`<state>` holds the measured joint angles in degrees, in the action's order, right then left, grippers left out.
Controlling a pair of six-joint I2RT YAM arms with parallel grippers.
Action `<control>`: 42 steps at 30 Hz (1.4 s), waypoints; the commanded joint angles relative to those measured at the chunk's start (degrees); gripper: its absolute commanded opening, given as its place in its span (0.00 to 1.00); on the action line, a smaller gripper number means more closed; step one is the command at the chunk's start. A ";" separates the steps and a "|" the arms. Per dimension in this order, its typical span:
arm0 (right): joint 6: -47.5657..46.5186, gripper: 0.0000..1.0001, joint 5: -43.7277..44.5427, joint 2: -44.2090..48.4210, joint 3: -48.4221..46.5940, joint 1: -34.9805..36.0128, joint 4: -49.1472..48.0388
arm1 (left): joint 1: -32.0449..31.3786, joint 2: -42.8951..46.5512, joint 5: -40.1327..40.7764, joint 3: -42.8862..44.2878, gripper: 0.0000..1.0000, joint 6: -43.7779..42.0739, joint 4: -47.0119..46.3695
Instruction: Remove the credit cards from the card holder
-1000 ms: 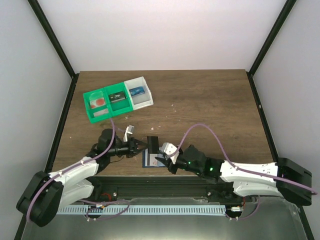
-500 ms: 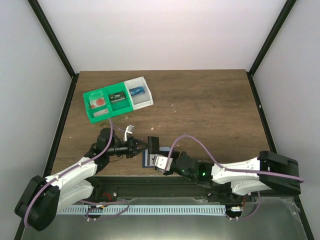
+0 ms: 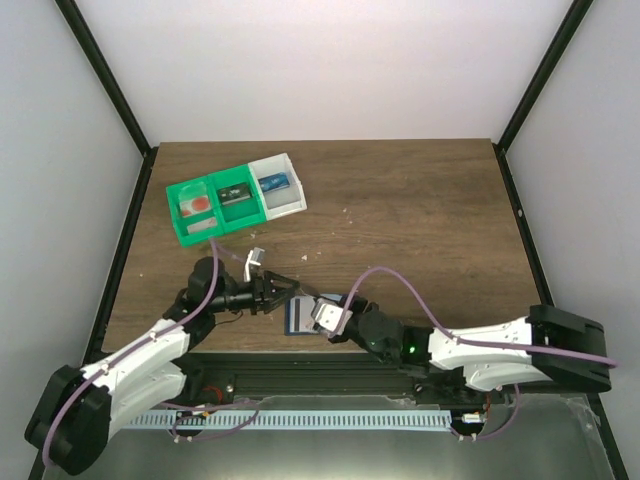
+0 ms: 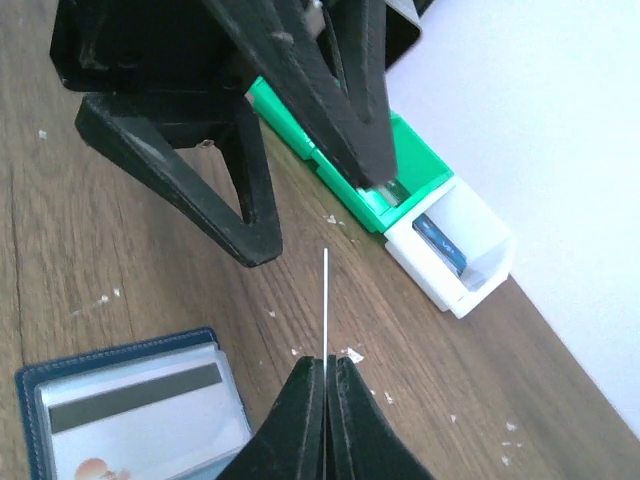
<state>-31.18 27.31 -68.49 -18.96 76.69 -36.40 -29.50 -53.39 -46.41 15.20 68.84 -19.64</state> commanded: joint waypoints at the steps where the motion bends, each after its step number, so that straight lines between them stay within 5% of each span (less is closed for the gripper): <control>1: 19.79 0.01 1.97 5.24 -4.47 0.04 10.76 | 0.05 4.85 2.09 2.05 0.61 -3.41 0.14; 8: 53.41 0.00 -5.45 9.40 -9.94 0.11 22.95 | 0.05 9.45 5.06 4.90 0.72 -11.36 4.47; 16: 73.90 0.00 -8.46 15.46 -10.17 -4.65 26.47 | 0.05 13.75 5.49 5.45 0.79 -15.92 7.16; 21: 80.67 0.00 -7.70 22.81 -5.91 -6.48 23.26 | 0.05 15.74 6.97 5.94 0.78 -17.87 10.73; 30: 90.81 0.00 -11.06 33.07 2.16 -7.40 10.73 | 0.05 15.57 2.85 0.26 0.68 -7.08 -6.68; 42: 97.01 0.00 -14.22 26.66 3.11 -7.34 1.44 | -0.77 9.95 -1.31 -3.18 0.49 1.61 -21.66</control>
<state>63.11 13.67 -40.25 -15.90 69.56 -30.30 -29.74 -43.29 -46.24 13.15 67.75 -35.31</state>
